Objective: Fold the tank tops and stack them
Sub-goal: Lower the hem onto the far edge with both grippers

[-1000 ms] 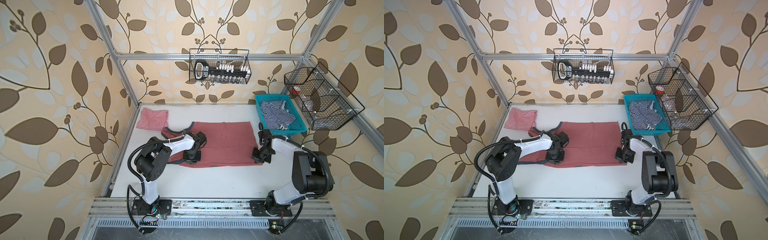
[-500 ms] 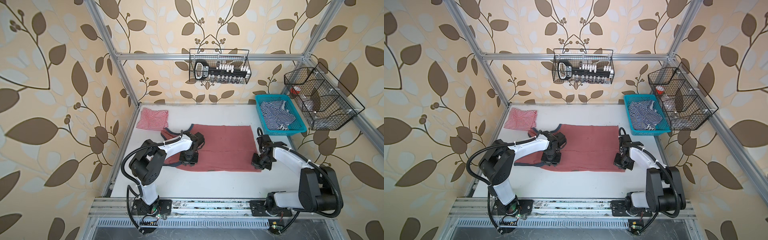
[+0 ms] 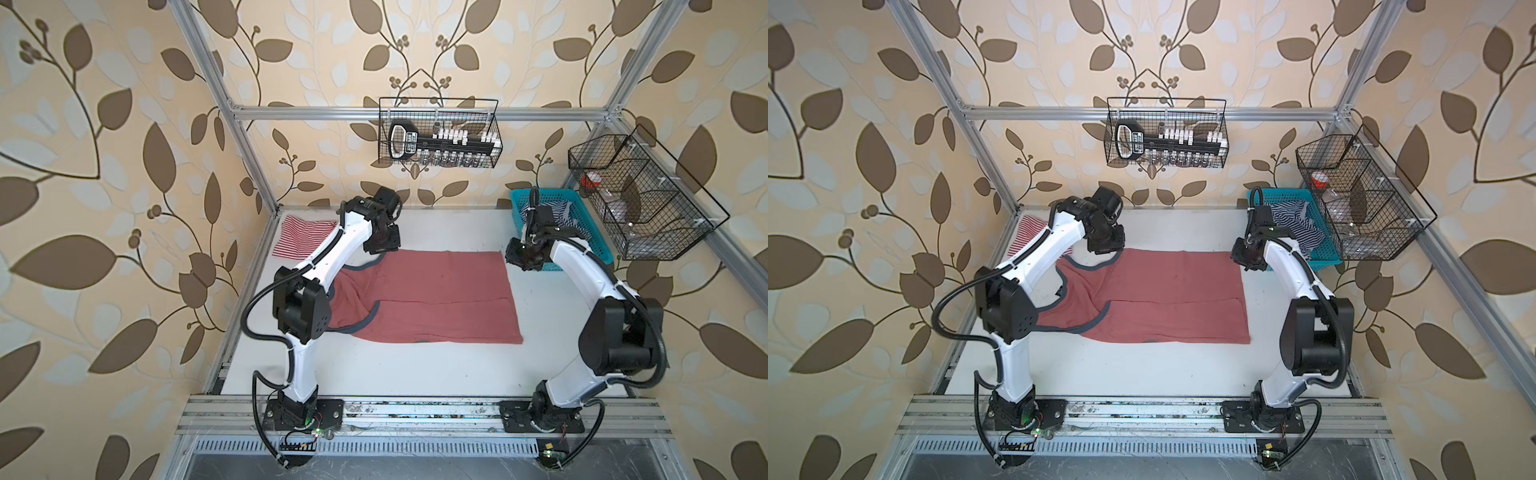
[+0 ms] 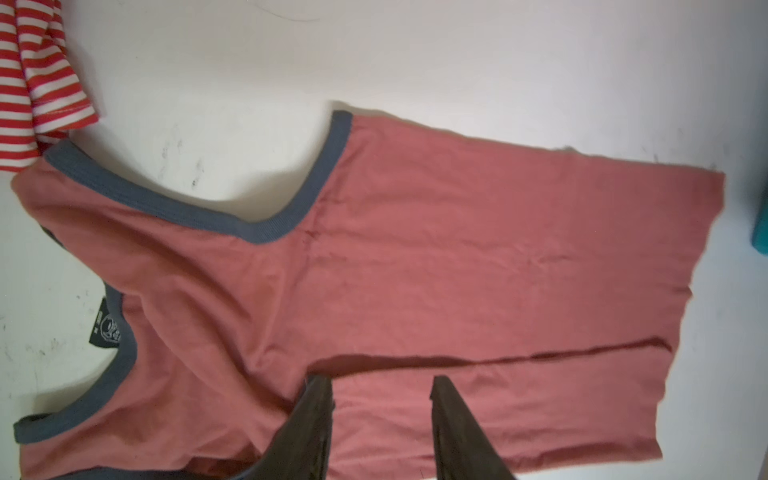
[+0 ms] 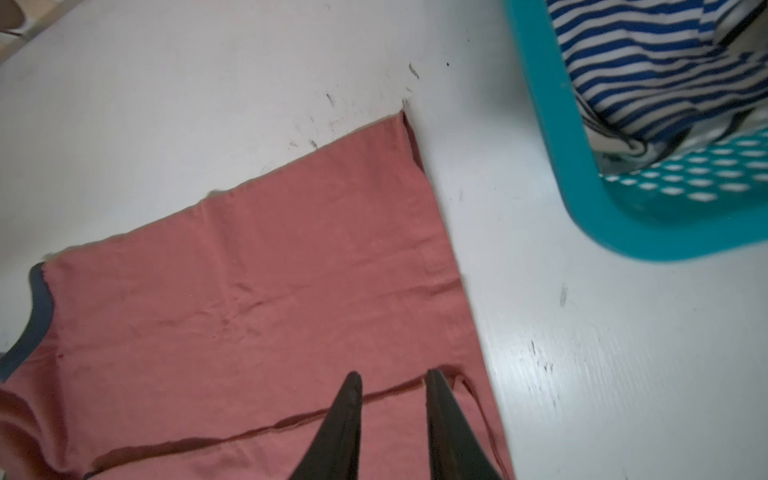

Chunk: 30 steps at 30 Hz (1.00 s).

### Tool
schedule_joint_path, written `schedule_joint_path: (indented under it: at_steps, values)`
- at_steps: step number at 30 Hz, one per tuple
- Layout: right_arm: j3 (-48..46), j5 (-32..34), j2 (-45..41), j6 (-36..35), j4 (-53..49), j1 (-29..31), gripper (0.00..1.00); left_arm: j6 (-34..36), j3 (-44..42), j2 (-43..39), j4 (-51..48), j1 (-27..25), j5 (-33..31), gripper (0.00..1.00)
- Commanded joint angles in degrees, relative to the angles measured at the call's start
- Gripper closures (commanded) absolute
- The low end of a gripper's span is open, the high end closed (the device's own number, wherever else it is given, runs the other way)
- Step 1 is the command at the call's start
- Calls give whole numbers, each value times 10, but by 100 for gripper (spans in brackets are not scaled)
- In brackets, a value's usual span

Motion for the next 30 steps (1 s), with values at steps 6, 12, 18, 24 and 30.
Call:
schedule_joint_path:
  at_steps: [6,12,18,24,30]
  values:
    - [102,-16,156,-31,2,-16,71,43,174,177,-27,35,23,58]
    - [163,-11,223,-27,2,-17,72,37,172,205,25,63,54,55]
    - [210,0,262,-28,-6,-24,71,35,174,225,57,71,72,54]
    - [239,-10,293,-29,-6,-31,71,32,175,252,74,74,75,53]
    - [254,-25,316,-25,-3,-34,71,10,176,275,96,83,99,53]
